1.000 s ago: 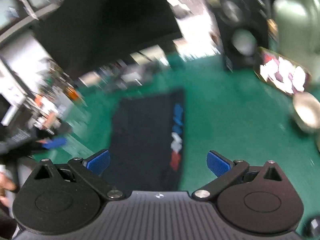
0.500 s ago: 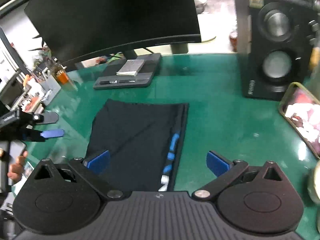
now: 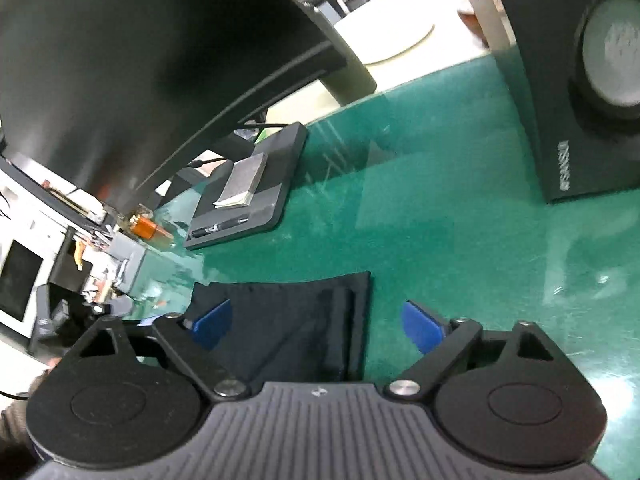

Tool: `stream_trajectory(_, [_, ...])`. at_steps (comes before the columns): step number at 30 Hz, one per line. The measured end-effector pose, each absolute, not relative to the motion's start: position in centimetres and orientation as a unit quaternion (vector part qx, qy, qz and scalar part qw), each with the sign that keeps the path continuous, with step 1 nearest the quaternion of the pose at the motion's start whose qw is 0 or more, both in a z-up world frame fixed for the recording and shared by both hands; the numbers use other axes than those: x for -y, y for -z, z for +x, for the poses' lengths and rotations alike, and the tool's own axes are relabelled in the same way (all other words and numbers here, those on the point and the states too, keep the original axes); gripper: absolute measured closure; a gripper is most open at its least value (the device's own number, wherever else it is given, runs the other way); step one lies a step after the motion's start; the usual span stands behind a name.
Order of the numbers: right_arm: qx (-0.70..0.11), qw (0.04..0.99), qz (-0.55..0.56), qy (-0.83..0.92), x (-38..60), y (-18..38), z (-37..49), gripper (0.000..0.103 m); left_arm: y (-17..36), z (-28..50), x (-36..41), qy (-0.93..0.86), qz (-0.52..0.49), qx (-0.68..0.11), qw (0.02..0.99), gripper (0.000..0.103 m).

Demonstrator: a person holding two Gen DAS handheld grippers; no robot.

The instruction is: Fold clothes

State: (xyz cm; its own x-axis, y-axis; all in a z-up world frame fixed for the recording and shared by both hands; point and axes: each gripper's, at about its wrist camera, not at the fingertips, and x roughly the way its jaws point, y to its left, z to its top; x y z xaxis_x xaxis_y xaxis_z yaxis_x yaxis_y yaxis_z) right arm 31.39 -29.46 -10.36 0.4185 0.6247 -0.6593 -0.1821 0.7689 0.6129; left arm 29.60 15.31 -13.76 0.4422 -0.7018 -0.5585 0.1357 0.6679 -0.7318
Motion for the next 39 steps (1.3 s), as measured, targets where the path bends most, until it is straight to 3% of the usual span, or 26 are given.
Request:
stream_trajectory(8, [-0.488,0.788,0.282,-0.250,30.4,12.5,32.6,0.013,14.7,32.6,-14.4,0.320,-0.315,-0.465,0.763,0.000])
stream_trajectory(23, [-0.485,0.776,0.269,-0.300,28.3,13.2,34.8,0.013,14.8,35.0,-11.1,0.354,-0.296,-0.480,0.746,0.001])
stream_trajectory(26, [-0.486,0.781,0.254,-0.299,28.1,13.1,34.7,0.028,14.6,34.7,-11.0,0.350,-0.289,-0.479,0.751,0.002])
stream_trajectory(28, [-0.492,0.782,0.244,-0.296,27.8,13.3,34.7,0.056,14.4,34.6,-10.8,0.345,-0.280,-0.480,0.756,0.015])
stream_trajectory(29, [-0.498,0.779,0.241,-0.295,27.6,13.5,34.7,0.065,14.4,34.6,-10.6,0.342,-0.274,-0.483,0.758,0.023])
stream_trajectory(31, [-0.513,0.772,0.232,-0.295,27.1,14.1,34.6,0.092,14.6,34.5,-10.3,0.337,-0.266,-0.496,0.755,0.064])
stream_trajectory(34, [-0.510,0.774,0.235,-0.293,26.9,14.4,34.3,0.093,15.5,34.4,-10.2,0.321,-0.265,-0.513,0.751,0.088])
stream_trajectory(39, [-0.503,0.783,0.224,-0.288,26.5,14.1,34.1,0.094,15.6,33.9,-10.4,0.303,-0.271,-0.503,0.763,0.090])
